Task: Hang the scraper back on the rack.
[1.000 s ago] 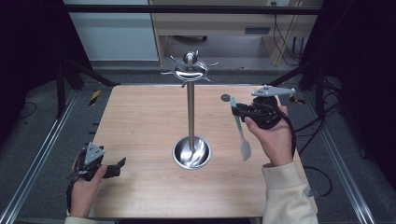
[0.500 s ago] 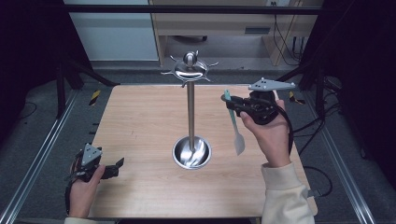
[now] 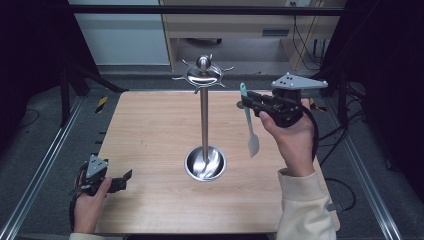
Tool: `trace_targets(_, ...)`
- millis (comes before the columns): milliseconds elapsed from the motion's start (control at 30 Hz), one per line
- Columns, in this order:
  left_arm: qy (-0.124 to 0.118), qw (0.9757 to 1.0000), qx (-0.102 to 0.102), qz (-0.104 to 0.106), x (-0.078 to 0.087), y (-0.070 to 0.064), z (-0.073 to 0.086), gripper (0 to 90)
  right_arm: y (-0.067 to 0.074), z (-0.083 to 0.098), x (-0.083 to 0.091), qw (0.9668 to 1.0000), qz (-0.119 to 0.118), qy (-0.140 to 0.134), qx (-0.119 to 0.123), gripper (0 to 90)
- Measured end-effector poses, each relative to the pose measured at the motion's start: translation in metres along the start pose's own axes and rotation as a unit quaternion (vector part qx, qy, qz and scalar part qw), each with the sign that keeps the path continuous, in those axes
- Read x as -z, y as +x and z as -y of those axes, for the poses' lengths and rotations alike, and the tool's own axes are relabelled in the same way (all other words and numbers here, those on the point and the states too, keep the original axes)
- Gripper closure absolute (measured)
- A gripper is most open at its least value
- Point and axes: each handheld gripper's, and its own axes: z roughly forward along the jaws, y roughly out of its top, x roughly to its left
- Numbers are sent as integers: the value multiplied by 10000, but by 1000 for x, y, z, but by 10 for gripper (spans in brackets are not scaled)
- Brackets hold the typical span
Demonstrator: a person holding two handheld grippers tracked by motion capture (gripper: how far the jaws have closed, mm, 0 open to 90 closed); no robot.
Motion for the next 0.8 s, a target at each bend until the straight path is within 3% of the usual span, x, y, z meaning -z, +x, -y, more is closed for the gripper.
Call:
trace_targets(400,-106,9999,-71,20,4,-1,-4,28,23,-6,24,9989,-10,-400,242,742)
trace_targets(800,-99,9999,-70,40,3,-2,-4,27,37,-11,31,9975,-83,-579,393,742)
